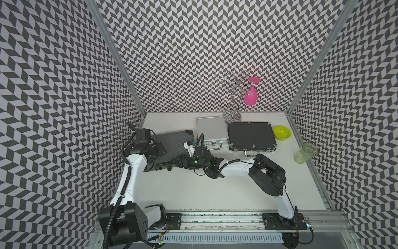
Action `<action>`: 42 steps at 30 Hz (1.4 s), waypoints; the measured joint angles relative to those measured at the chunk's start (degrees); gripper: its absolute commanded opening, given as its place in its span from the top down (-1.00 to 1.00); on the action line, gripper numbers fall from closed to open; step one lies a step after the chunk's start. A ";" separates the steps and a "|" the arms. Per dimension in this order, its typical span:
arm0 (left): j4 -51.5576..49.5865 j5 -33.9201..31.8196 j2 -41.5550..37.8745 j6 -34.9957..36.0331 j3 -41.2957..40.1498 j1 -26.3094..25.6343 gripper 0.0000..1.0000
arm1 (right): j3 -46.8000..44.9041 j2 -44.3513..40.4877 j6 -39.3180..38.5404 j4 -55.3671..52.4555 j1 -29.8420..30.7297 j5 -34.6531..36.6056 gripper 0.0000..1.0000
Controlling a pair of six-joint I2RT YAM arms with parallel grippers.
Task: Close the poker set cases
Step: Adjust the poker set case at the center of the board.
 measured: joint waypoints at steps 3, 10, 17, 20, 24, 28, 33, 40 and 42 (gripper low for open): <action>-0.61 -0.20 -1.68 0.17 0.00 -0.15 0.29 | 0.02 0.00 -0.04 -0.33 -0.04 0.42 -0.28; -0.81 -1.01 -3.15 0.94 -2.10 -1.20 0.10 | 0.02 0.00 -0.11 -1.73 -0.04 1.22 -0.28; -2.47 -2.01 -3.85 1.05 -2.80 -2.01 -0.02 | 0.11 0.02 -0.66 -3.82 -0.04 2.21 -0.27; -2.21 -3.39 -3.72 0.42 -2.80 -2.03 -0.14 | 0.11 0.02 -0.74 -4.39 -0.02 2.56 -0.27; -0.79 -6.25 -0.81 -1.66 -1.03 -2.03 -0.22 | 0.04 0.02 -1.14 -4.70 0.00 2.64 -0.27; 2.82 -9.84 6.25 -3.89 6.88 -2.01 -0.23 | 0.02 0.09 -1.40 -4.70 0.37 2.71 -0.27; 7.28 -12.59 16.94 -4.09 16.57 -2.01 -0.26 | 1.88 1.57 -1.68 -5.03 1.60 2.71 -0.26; 7.67 -18.25 35.06 -1.90 29.33 -1.99 -0.29 | 4.59 4.33 -1.75 -5.05 2.67 2.34 -0.26; 7.41 -19.74 38.66 -0.87 32.20 -1.70 -0.28 | 4.61 4.90 -1.75 -5.11 2.67 2.25 -0.26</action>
